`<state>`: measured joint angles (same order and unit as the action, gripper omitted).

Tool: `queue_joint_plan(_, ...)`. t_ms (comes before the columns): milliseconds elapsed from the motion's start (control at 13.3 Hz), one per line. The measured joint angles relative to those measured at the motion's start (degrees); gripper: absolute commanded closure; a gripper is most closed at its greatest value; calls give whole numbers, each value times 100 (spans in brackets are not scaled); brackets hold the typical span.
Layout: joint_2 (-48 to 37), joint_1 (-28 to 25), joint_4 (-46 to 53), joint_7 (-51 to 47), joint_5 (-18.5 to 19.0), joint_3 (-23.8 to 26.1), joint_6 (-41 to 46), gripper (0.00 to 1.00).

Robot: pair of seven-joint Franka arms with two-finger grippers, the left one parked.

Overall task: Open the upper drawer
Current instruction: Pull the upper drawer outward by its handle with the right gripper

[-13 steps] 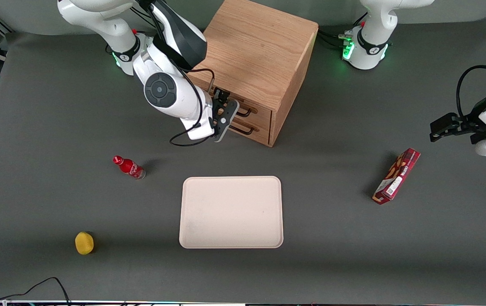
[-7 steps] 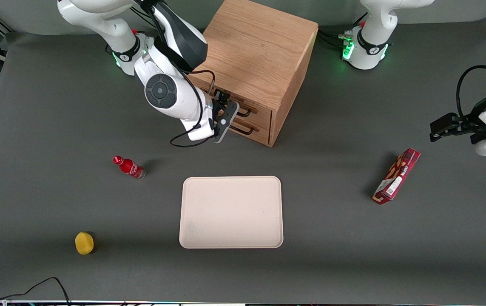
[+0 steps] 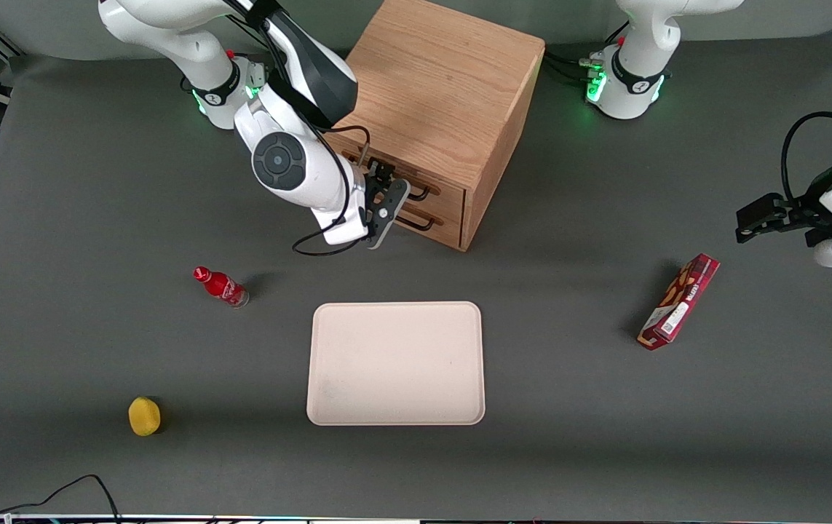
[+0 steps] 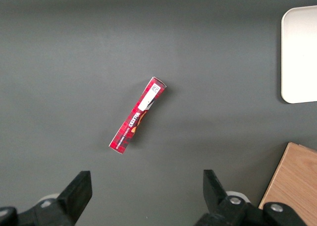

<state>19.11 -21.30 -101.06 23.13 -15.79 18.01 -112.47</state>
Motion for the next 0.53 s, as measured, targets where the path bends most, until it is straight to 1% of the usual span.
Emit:
queue_joint_plan(301,54,1,0,0,43,0,-13,0)
queue_joint_plan(526,55,3,7,0,200,-7,-49,0)
